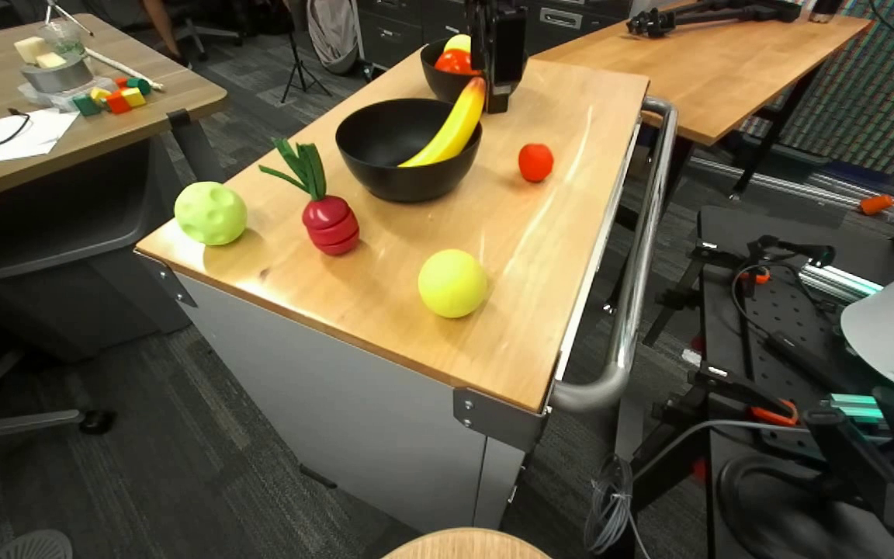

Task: Take all the contents from the black bowls and place them on the table one at at time starting with the left bowl then right bowl

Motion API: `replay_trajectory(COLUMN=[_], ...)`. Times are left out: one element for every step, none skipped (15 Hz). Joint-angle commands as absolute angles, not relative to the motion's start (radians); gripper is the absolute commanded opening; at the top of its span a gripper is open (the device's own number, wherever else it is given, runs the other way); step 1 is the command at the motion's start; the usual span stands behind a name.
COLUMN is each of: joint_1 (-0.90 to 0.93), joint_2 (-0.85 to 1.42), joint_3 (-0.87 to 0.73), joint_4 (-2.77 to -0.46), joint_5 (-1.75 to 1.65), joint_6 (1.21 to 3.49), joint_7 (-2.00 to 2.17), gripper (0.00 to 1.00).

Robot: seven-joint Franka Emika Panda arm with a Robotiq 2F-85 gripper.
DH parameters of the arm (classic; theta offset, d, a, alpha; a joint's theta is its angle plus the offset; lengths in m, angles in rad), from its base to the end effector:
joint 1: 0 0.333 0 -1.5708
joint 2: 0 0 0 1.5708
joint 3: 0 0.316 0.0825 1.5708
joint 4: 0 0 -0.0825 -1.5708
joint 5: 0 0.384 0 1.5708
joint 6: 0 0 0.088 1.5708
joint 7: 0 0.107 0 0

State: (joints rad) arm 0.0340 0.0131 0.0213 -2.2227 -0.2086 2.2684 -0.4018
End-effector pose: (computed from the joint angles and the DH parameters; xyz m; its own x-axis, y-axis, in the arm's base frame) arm 0.5310 0.0241 0.3722 0.8328 0.5519 -0.0437 0.5512 -0.8192 0.1582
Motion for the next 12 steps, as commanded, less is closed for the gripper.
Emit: replay_trajectory(joint_1=[0.027,0.026,0.026,0.025,0.024,0.022,0.021,0.020,0.018,0.017,0.015,0.013], joint_2=[0.028,0.034,0.039,0.043,0.046,0.050,0.055,0.060,0.063,0.068,0.073,0.078], joint_3=[0.022,0.021,0.021,0.021,0.021,0.021,0.020,0.019,0.019,0.019,0.019,0.018], joint_4=[-2.203,-2.198,-2.194,-2.191,-2.187,-2.183,-2.177,-2.172,-2.169,-2.165,-2.160,-2.155], joint_5=[-0.180,-0.176,-0.173,-0.172,-0.168,-0.164,-0.165,-0.170,-0.170,-0.171,-0.170,-0.169], joint_6=[2.277,2.276,2.277,2.281,2.283,2.286,2.287,2.290,2.290,2.292,2.292,2.288], joint_7=[-0.398,-0.398,-0.396,-0.396,-0.397,-0.397,-0.396,-0.396,-0.396,-0.395,-0.395,-0.395], gripper=[1.00,1.00,1.00,1.00,1.00,1.00,0.98,0.93,0.91,0.77,0.73,0.64])
